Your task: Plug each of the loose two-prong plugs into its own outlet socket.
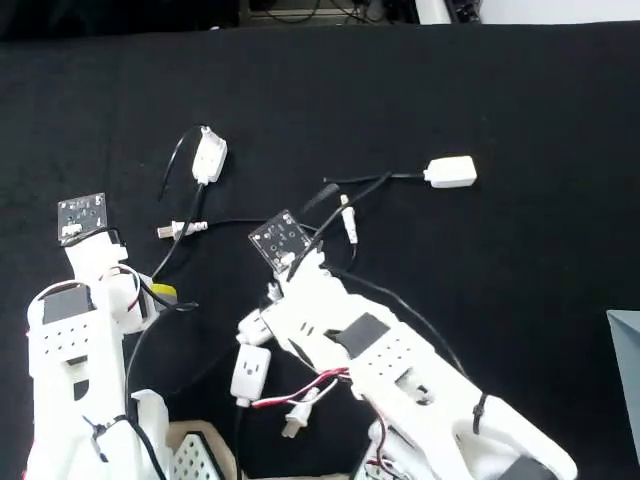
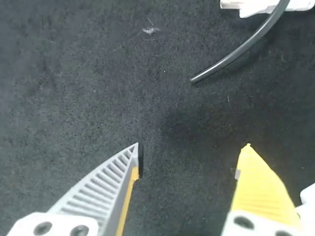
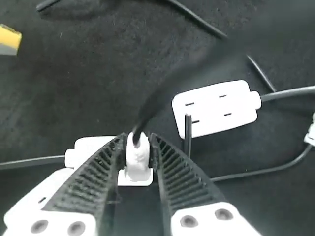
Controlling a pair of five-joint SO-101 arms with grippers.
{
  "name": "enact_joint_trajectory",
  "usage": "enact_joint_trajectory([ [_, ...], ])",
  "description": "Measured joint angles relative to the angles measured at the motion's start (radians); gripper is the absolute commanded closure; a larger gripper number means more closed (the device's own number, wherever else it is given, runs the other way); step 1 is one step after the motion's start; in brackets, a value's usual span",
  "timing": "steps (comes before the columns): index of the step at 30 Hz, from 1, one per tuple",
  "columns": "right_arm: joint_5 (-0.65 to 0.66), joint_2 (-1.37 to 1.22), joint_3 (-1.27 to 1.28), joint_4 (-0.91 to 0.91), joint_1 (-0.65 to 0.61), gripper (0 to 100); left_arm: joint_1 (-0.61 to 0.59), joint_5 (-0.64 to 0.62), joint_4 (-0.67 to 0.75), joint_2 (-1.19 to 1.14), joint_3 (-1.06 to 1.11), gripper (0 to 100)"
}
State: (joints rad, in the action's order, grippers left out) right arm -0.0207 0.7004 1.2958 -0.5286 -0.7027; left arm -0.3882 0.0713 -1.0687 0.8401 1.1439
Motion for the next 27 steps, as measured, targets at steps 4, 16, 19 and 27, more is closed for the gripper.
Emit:
enact_joint_trajectory([
  [4, 0.000, 0.063, 0.003, -0.080, 0.000, 98.2, 0.000, 0.000, 0.000, 0.000, 0.000, 69],
  [16, 0.081, 0.149, 0.003, -0.236, 0.000, 98.5, 0.000, 0.000, 0.000, 0.000, 0.000, 69],
  [19, 0.084, 0.149, 0.003, -0.238, 0.000, 98.5, 0.000, 0.000, 0.000, 0.000, 0.000, 69],
  [27, 0.084, 0.157, -0.023, -0.333, 0.000, 98.5, 0.000, 0.000, 0.000, 0.000, 0.000, 69],
])
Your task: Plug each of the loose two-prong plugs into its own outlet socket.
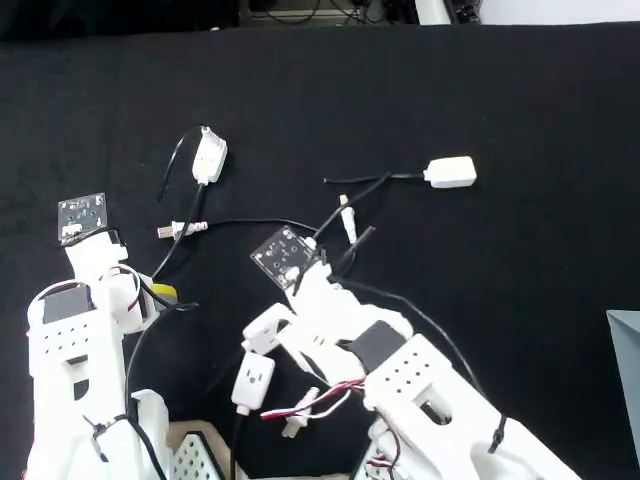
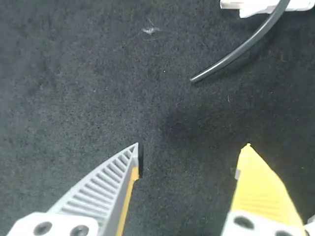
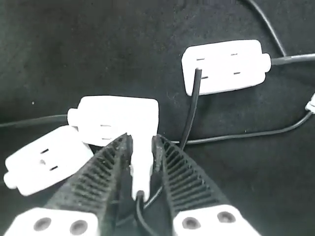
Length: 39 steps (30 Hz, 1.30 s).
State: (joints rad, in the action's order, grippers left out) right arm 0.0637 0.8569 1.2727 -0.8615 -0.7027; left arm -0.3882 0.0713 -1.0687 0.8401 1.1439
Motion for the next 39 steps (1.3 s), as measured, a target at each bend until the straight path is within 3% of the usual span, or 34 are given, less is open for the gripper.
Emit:
enact_joint_trajectory([
  [22, 0.038, -0.002, -0.044, -0.117, 0.000, 98.6, 0.000, 0.031, 0.000, 0.000, 0.000, 69],
  [34, -0.014, -0.183, -0.081, 0.161, -0.003, 98.6, 0.000, 0.031, 0.000, 0.000, 0.000, 69],
  [39, -0.032, -0.281, -0.147, 0.180, -0.005, 98.6, 0.000, 0.031, 0.000, 0.000, 0.000, 69],
])
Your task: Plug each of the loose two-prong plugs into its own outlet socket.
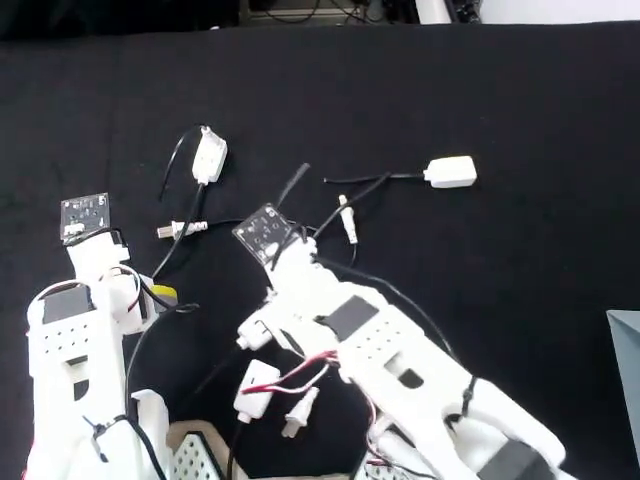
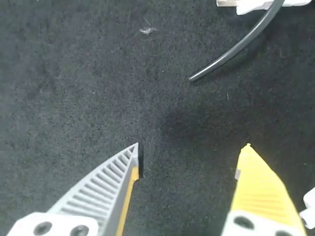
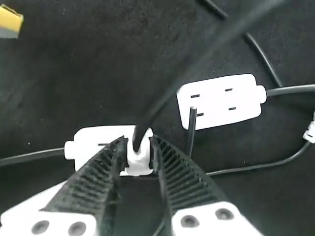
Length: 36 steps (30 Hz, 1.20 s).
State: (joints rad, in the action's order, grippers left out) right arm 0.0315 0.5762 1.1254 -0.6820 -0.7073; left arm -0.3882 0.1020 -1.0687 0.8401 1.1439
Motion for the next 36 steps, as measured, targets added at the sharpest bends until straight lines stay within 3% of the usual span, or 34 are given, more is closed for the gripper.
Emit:
enact_joint_trajectory([
  [17, -0.035, -0.034, -0.063, -0.035, 0.000, 98.6, 0.000, 0.000, 0.000, 0.000, 0.000, 69],
  [27, -0.043, 0.249, -0.063, -0.120, 0.037, 98.6, 0.000, 0.000, 0.000, 0.000, 0.000, 69],
  [36, -0.115, 0.270, -0.018, -0.120, 0.037, 98.6, 0.000, 0.000, 0.000, 0.000, 0.000, 69],
])
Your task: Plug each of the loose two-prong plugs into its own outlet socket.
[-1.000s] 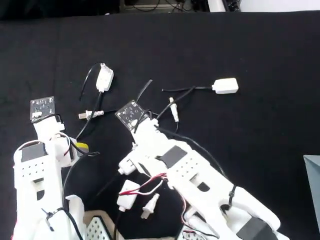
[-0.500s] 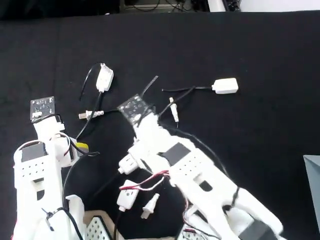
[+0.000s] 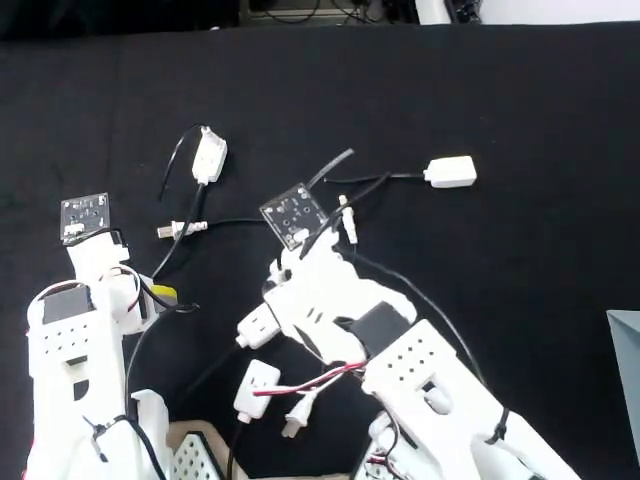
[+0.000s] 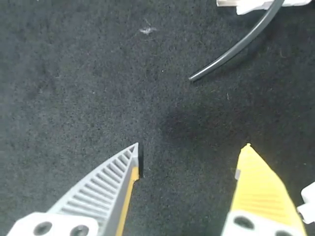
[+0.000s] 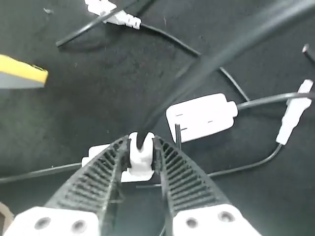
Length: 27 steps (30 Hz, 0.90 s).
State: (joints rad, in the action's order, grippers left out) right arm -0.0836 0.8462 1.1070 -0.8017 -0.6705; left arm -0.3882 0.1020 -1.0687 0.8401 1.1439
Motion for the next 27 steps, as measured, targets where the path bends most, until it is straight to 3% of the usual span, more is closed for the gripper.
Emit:
enact_joint_trajectory([
  [7, -0.009, 0.000, 0.000, 0.071, 0.023, 98.6, 0.000, 0.000, 0.000, 0.000, 0.000, 69],
  [18, 0.084, 0.000, 0.000, 0.092, 0.201, 98.6, 0.005, 0.008, 0.000, 0.000, 0.000, 69],
  [24, 0.083, 0.000, 0.000, 0.068, 0.362, 98.6, 0.186, 0.203, 0.000, 0.000, -0.003, 69],
  [27, 0.083, 0.000, 0.000, 0.068, 0.433, 98.6, 0.272, 0.233, 0.000, -0.008, -0.049, 69],
])
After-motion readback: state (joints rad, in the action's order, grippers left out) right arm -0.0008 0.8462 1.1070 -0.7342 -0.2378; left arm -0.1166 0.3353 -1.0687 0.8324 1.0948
